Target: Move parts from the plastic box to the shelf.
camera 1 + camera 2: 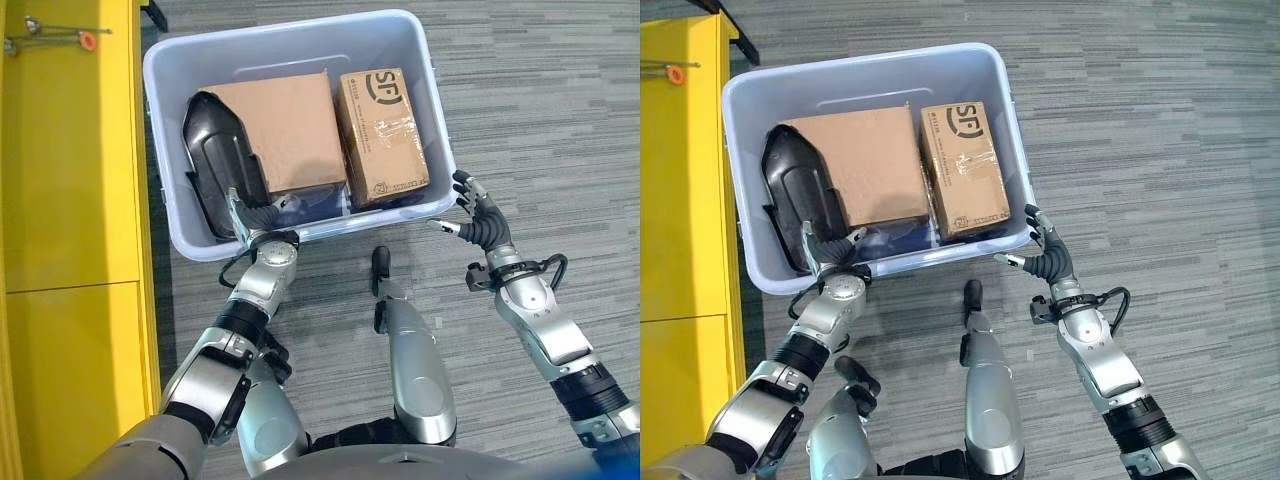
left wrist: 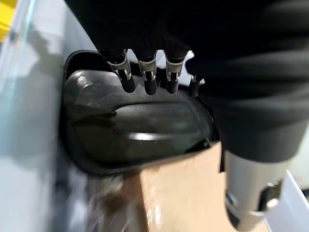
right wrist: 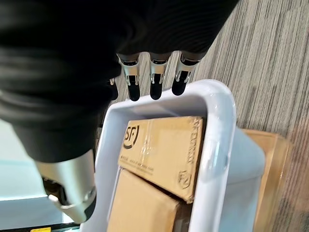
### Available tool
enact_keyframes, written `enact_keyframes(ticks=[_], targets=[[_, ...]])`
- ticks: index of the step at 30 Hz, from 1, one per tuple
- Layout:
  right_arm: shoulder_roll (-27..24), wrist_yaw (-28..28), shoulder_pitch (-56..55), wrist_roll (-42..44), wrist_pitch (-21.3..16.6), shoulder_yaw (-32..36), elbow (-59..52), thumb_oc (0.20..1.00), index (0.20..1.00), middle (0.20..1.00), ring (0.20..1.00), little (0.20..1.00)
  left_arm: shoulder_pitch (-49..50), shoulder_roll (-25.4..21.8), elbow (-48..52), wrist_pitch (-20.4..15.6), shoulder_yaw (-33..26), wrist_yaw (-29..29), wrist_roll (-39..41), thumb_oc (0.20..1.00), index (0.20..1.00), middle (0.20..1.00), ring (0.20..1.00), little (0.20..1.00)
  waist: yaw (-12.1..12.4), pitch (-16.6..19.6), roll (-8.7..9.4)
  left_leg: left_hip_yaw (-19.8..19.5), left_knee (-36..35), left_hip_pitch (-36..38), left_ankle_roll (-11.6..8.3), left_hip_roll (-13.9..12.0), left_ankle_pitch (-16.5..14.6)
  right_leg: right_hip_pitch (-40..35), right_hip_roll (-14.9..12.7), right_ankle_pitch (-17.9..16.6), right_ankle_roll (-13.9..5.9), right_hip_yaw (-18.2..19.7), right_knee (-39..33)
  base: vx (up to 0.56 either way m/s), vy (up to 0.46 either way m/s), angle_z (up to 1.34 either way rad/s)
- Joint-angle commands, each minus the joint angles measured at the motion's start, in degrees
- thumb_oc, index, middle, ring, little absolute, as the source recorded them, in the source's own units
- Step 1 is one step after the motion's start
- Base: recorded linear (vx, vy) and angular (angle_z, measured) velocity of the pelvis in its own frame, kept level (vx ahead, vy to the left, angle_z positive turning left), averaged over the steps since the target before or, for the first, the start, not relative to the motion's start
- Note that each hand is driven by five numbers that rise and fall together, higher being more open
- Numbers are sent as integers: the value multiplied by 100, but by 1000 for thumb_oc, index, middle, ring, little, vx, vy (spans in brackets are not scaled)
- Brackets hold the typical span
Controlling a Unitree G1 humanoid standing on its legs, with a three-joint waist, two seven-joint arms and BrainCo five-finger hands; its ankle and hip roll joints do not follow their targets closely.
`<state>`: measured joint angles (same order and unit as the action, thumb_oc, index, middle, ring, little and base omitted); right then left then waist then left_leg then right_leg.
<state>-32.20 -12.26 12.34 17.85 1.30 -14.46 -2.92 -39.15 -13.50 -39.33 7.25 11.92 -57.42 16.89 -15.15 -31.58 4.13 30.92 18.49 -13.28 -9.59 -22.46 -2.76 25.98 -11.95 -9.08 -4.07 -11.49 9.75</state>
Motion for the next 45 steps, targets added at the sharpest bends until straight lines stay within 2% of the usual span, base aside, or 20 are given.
enact_keyframes(ticks=[1,6,11,15,18,20,24,27,32,36,37,40,43,45], targets=[[-33,-127,-13,209,-88,80,-503,1000,1000,1000,1000,1000,60,-292,61,-191,-51,-233,-97,1000,1000,1000,1000,1000,5,179,270,-276,449,-865,86,-158,-54,68,-245,1251,-621,44,1015,-30,-26,-9],[-91,-154,167,262,24,54,-479,1000,1000,1000,1000,1000,-250,-419,-102,-126,-48,-334,-50,1000,1000,1000,1000,1000,-67,179,325,-260,615,-1202,96,-174,-102,457,-196,1315,-584,100,1199,-21,2,-7],[-128,-201,437,323,162,14,-338,1000,1000,1000,1000,1000,-737,-563,-458,-122,-252,-993,316,1000,1000,1000,1000,1000,-141,179,352,-264,828,-1512,85,-218,-152,766,-162,1406,-509,114,1406,-4,5,-3],[-124,-281,578,396,204,-33,-241,1000,1000,1000,1000,1000,-1154,-757,-827,-66,-388,-1053,264,1000,1000,1000,1000,1000,-180,179,387,-291,1004,-1705,76,-257,-202,931,-169,1454,-460,92,1528,-3,-6,1],[-153,-335,707,447,231,-61,-177,1000,1000,1000,1000,1000,-1593,-953,-1181,-70,-355,-827,374,1000,1000,1000,1000,1000,-236,179,406,-313,1168,-1895,75,-283,-248,1108,-186,1475,-418,69,1629,-4,-9,1],[-136,-472,825,474,289,-109,-118,1000,1000,1000,1000,1000,-1837,-990,-1354,-213,-249,-425,312,1000,1000,1000,1000,1000,-274,179,423,-334,1304,-2111,96,-293,-322,1309,-207,1465,-384,59,1694,-22,-30,4],[-111,-602,922,448,358,-130,-79,1000,1000,1000,1000,1000,-2006,-978,-1430,-367,-156,-310,604,1000,1000,1000,1000,1000,-304,179,449,-368,1453,-2331,111,-303,-398,1501,-208,1472,-356,45,1770,-4,-6,1],[-58,-681,980,456,400,-143,-28,1000,1000,1000,1000,1000,-2164,-974,-1596,-657,-101,397,606,1000,1000,1000,1000,1000,-344,179,478,-379,1548,-2479,122,-313,-435,1638,-196,1459,-345,36,1811,-20,-33,-1],[-100,-603,973,412,385,-98,-12,1000,1000,1000,1000,1000,-2299,-835,-1498,-806,361,1304,790,1000,1000,1000,1000,1000,-437,179,492,-359,1640,-2684,157,-303,-470,1843,-144,1430,-312,58,1845,-11,1,3],[-47,-607,1086,353,383,-166,2,1000,1000,1000,1000,1000,-2372,-618,-1554,-802,524,1169,1208,1000,1000,1000,1000,1000,-485,179,513,-329,1644,-2751,162,-289,-465,1912,-93,1423,-289,75,1831,-24,7,-6],[-23,-618,1104,342,377,-185,21,1000,1000,1000,1000,1000,-2377,-579,-1601,-750,534,1095,1086,1000,1000,1000,1000,1000,-495,179,517,-328,1651,-2763,168,-276,-479,1923,-74,1438,-283,86,1839,-17,-24,-8],[31,-667,1075,303,391,-218,-43,1000,1000,1000,1000,1000,-2314,-459,-1565,-755,704,1379,435,1000,1000,1000,1000,1000,-503,179,547,-308,1629,-2784,161,-283,-457,1935,-60,1414,-277,67,1804,-6,-12,-1],[40,-587,952,284,370,-192,-175,1000,1000,1000,1000,1000,-2142,-295,-1237,-964,1018,1633,-189,1000,1000,1000,1000,1000,-539,179,566,-220,1525,-2711,162,-281,-387,1902,-11,1378,-283,70,1741,0,0,0],[16,-526,892,258,337,-176,-219,1000,1000,1000,1000,1000,-2102,-231,-1014,-983,1232,1886,-387,1000,1000,1000,1000,1000,-558,179,554,-173,1494,-2686,165,-273,-354,1889,-1,1366,-271,71,1713,-11,20,-1]])
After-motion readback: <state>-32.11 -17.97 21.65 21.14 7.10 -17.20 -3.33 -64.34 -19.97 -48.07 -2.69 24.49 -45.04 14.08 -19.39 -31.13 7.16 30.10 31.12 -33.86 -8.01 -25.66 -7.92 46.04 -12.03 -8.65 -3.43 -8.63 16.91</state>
